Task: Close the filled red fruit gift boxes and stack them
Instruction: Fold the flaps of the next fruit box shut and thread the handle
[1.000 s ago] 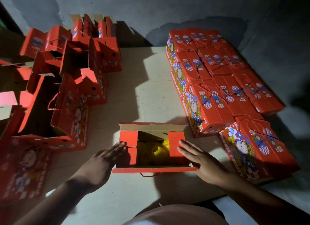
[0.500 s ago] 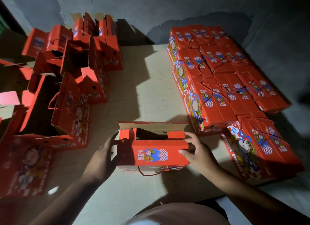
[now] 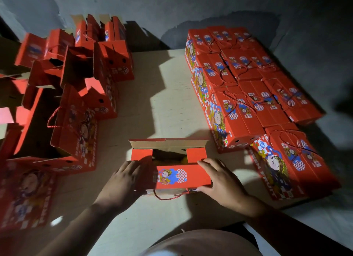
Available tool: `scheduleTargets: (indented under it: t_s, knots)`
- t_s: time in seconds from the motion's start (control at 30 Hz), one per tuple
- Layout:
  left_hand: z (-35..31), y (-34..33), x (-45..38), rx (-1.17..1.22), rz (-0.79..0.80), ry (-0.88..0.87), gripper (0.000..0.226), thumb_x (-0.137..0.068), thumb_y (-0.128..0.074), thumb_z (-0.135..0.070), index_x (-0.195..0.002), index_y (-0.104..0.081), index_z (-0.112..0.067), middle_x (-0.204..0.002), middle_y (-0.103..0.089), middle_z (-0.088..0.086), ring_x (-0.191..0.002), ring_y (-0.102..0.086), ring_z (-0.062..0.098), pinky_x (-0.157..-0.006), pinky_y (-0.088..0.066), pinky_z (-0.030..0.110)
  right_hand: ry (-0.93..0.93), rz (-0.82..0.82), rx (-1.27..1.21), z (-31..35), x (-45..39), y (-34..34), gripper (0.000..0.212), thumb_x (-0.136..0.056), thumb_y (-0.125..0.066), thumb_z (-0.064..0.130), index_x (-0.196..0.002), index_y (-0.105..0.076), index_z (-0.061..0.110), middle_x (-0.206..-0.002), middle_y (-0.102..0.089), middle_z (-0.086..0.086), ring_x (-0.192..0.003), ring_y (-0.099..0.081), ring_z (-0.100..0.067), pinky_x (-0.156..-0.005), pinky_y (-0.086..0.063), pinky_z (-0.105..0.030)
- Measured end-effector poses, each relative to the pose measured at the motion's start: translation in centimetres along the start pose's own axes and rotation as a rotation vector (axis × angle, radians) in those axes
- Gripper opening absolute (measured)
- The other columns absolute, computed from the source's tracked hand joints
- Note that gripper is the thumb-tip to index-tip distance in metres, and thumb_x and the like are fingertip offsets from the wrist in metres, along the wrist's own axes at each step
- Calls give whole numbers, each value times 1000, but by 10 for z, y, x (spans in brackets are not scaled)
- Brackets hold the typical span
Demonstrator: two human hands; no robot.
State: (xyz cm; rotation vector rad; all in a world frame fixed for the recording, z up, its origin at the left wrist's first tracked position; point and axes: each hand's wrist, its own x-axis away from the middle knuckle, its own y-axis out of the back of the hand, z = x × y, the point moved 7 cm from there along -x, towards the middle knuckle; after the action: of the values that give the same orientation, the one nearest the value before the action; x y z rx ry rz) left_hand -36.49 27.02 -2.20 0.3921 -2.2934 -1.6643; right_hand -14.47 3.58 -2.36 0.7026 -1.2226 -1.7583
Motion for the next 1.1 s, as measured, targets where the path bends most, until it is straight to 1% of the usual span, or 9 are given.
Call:
scheduleTargets:
  t_s: [0.3, 0.4, 0.5, 0.57, 0.7, 0.8, 0.9, 1.0, 1.1]
  knots:
    - [-3, -2, 8, -51, -22, 0, 84, -85, -77, -52, -158, -43, -25, -151, -54, -3, -140, -48, 24, -107, -46, 42, 42, 1, 34, 1, 0, -2, 84, -80, -68, 72, -152, -38, 40, -146, -44, 19, -134, -46, -11, -103, -52, -32]
    - [-1, -13, 18, 1, -44, 22, 84, -95, -66, -52, -165, -28, -26, -168, -35, -3, -156, -30, 19, -117, -41, 41, 61, -4, 67, 1, 3, -5, 84, -87, -62, 71, -158, -33, 38, -152, -41, 16, -140, -41, -11, -106, -51, -33]
    - [-2, -27, 30, 2, -53, 8, 87, -100, -43, -62, -168, -5, -23, -176, -2, -5, -162, -2, 13, -124, -27, 37, 77, 1, 85, 0, 10, -16, 84, -95, -54, 68, -165, -23, 33, -170, -25, 10, -156, -25, -13, -120, -39, -33]
    - [-4, -32, 34, 21, -67, -6, 93, -99, -45, -65, -168, -2, -19, -176, 1, -2, -162, -1, 17, -124, -29, 40, 78, 8, 93, 0, 16, -26, 85, -99, -48, 68, -168, -16, 28, -176, -8, 7, -161, -13, -16, -126, -28, -33]
    - [-8, -31, 32, 112, -109, -2, 92, -102, -43, -69, -168, -4, -19, -176, -2, -4, -162, -3, 17, -125, -23, 40, 27, 24, 15, 0, 21, -34, 89, -100, -47, 68, -168, -3, 31, -175, 7, 12, -162, -5, -12, -120, -29, -29]
    - [-1, -23, 29, 280, -147, 27, 72, -106, -43, -59, -166, -24, -25, -174, -17, -11, -161, -12, 10, -128, -22, 33, 48, 26, -33, 1, 20, -33, 79, -104, -41, 63, -168, -9, 30, -176, 4, 12, -161, -6, -10, -124, -32, -34]
    - [10, -2, 18, 383, -273, 56, 40, -107, -54, -34, -145, -63, -27, -152, -52, -17, -143, -47, 11, -117, -36, 22, 18, -36, -149, 0, 14, -23, 61, -106, -46, 50, -163, -36, 28, -174, -15, 11, -158, -24, -10, -121, -38, -39]
    - [18, 12, 3, 374, -382, 146, 28, -91, -78, -5, -110, -83, -25, -117, -74, -10, -109, -64, 20, -91, -55, 35, -81, -165, -290, -7, 2, -11, 44, -100, -65, 35, -144, -64, 28, -168, -33, 11, -151, -36, -6, -119, -40, -34]
    - [30, 9, -6, 510, -382, 326, 23, -80, -85, -1, -85, -84, -23, -98, -71, -10, -95, -63, 22, -80, -56, 41, -267, -210, -428, -18, -11, -13, 60, -91, -80, 30, -147, -60, 29, -163, -42, 10, -148, -41, -6, -120, -40, -38]
